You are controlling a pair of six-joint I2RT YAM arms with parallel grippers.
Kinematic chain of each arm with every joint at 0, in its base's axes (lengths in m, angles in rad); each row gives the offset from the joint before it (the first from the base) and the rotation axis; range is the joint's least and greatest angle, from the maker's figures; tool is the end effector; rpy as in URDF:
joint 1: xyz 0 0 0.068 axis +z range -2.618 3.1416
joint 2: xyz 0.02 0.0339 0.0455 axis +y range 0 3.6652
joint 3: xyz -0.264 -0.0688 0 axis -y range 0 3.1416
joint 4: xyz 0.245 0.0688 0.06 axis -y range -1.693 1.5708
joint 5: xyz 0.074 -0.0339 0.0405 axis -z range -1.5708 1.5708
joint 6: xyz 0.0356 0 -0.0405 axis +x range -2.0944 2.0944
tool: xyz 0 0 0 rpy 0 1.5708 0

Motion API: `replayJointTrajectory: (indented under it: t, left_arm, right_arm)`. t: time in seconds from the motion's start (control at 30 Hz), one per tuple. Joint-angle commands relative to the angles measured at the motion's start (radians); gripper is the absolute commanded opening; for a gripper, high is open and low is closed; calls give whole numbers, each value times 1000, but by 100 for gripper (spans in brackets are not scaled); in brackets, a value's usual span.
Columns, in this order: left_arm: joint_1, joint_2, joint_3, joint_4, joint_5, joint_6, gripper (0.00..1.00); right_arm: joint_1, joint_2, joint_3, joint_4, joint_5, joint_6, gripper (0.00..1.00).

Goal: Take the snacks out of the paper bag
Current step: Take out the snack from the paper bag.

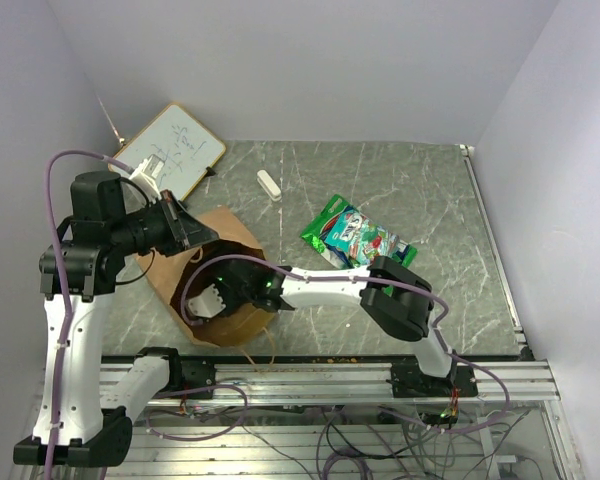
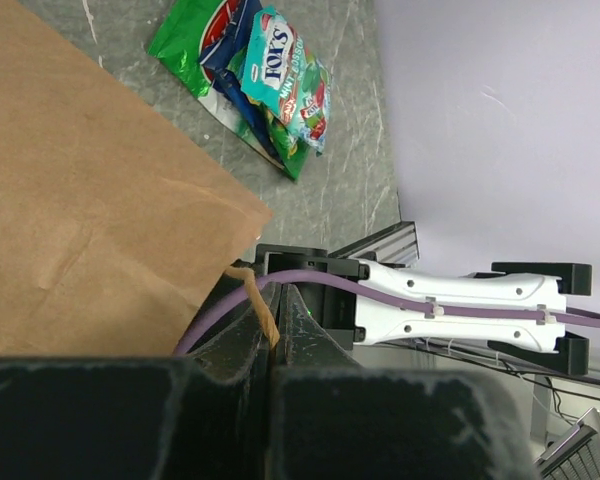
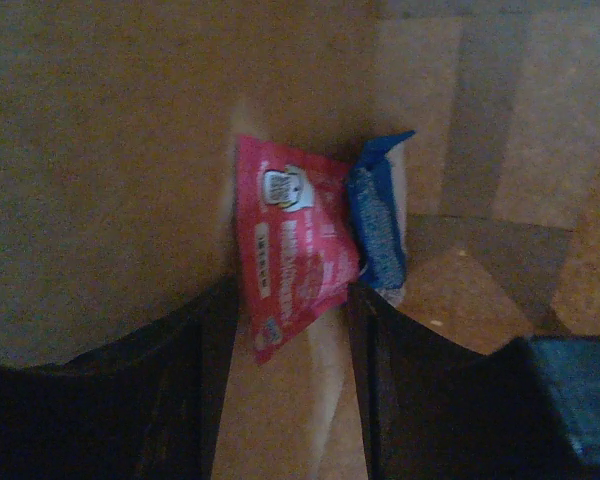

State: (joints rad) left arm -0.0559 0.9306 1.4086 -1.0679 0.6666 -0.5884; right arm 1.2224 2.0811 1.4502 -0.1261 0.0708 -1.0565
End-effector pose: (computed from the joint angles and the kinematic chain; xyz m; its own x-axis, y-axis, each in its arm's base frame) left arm 0.1355 -0.0296 0.4345 -0.7711 -0.3937 -0.5003 0.1550 0.6461 -0.7473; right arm 0.1600 0.4332 0.1726 0.6857 -0.6561 -0.3153 -0.6567 -0.3707 -0.6568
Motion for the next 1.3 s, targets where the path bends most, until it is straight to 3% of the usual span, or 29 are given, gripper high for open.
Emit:
replayJointTrajectory:
  t: [0.0, 0.3, 0.53, 0.63, 1.27]
  left_arm:
    - [2, -11, 7, -15, 30, 29, 7]
    - [1, 2, 29, -39, 16, 48, 7]
    - [2, -5, 49, -66, -35, 54, 7]
    - [1, -13, 46, -67, -59, 49, 7]
    - [2, -38, 13, -14, -123, 4, 7]
  right_arm:
    - [-24, 82, 45, 113, 35, -47, 47]
    - [-46, 219, 212, 134, 94, -47, 38]
    - [-60, 177, 181, 197, 80, -27, 9]
    - [-74, 142, 172, 190, 30, 4, 2]
    - [-73, -215, -135, 182, -366, 150, 0]
